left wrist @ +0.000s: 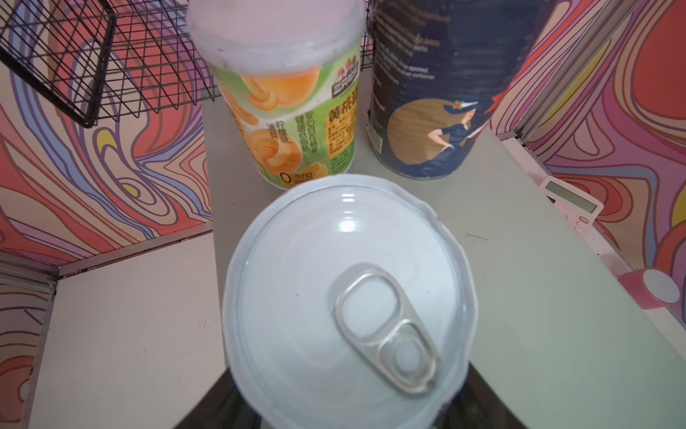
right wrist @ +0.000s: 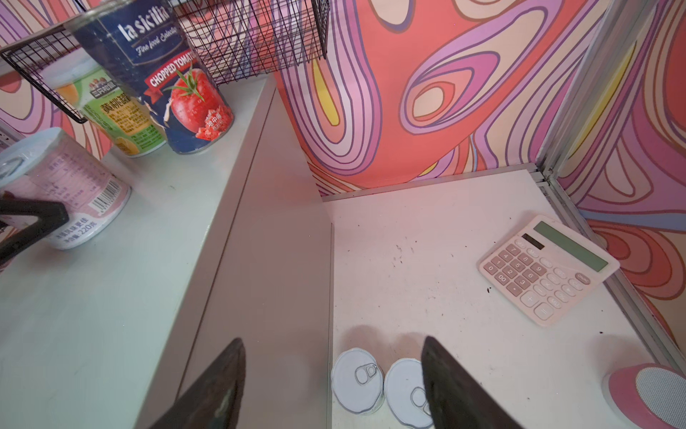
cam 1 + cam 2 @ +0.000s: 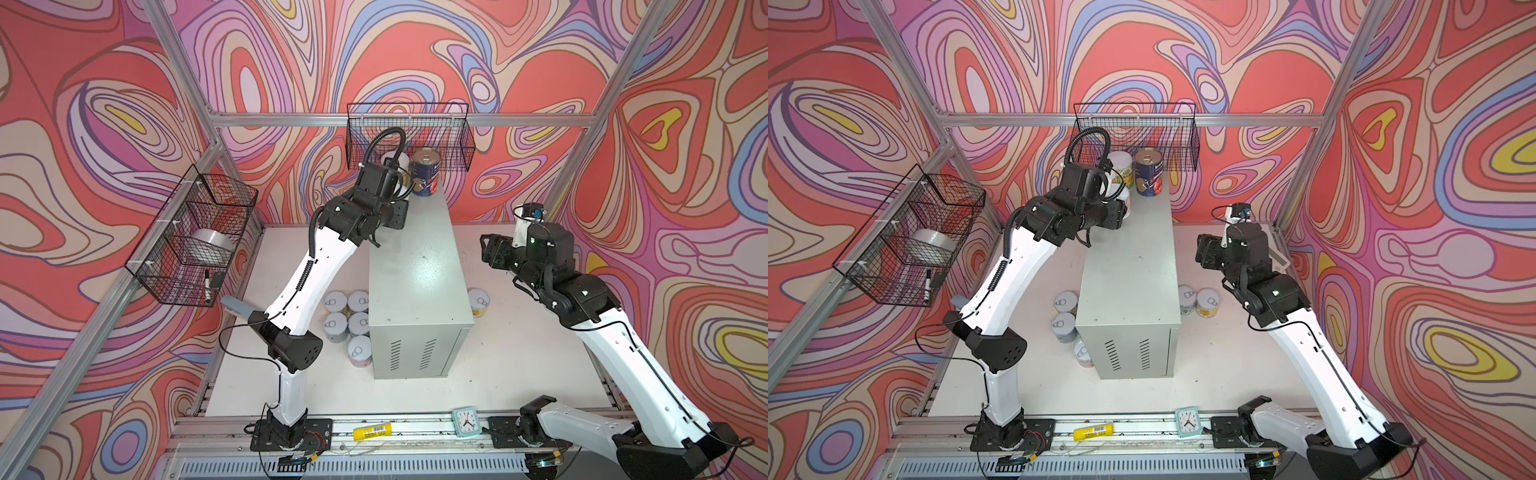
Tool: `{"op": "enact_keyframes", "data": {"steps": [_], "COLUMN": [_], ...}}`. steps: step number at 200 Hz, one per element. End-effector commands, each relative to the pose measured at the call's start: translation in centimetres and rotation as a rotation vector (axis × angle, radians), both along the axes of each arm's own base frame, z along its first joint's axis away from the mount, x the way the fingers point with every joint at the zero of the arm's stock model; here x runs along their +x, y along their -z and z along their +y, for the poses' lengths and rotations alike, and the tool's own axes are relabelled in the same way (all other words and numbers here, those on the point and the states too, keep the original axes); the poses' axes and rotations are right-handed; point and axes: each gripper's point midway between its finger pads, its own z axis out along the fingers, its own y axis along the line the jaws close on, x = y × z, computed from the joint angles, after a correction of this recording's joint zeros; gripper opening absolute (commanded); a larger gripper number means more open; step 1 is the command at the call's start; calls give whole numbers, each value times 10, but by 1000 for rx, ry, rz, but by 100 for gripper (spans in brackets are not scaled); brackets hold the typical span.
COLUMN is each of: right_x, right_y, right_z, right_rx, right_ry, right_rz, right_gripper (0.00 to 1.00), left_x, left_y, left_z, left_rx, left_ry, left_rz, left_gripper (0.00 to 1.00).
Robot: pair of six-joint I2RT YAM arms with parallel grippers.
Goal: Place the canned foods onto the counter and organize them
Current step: 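Carry the pink can with the left gripper toward the yellow-green can, then lower the pink can in front of the yellow-green can and open the left gripper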
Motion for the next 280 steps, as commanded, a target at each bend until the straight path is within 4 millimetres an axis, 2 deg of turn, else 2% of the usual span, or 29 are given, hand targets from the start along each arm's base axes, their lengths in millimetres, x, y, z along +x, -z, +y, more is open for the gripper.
{"op": "enact_keyframes", "data": {"steps": [1,77,144,174,202,222,242,280], "right_x": [5,16,18,21,22,21,18,7], "right_y": [-15,-13,-14,-12,-10,-13,-15,-18], "right_z": [1,10,12,13,14,14,16,14], "right_rx": [4,25,28,24,26,30,39,60], "right_ry": [-2,-24,-31,-31,-35,-40,-50,-59], "right_rz": [-43,-43,-47,-43,-39,-44,-46,-42], "right_gripper": [77,76,76,76,77,76,77,76], "left_x": [10,24,34,34,33,28,15,-30], "left_y": [0,0,11,9,7,0,-19,-54], "left_z": [1,-4,0,2,5,11,19,43], "left_rx": [2,-35,-23,-21,-19,-15,-7,59], "left_ry": [3,16,-12,-23,-36,-48,-56,-82], "left_rz": [-9,-26,-6,-13,-16,-26,-61,-132], "left_gripper": [63,65,67,73,90,94,99,100]}}
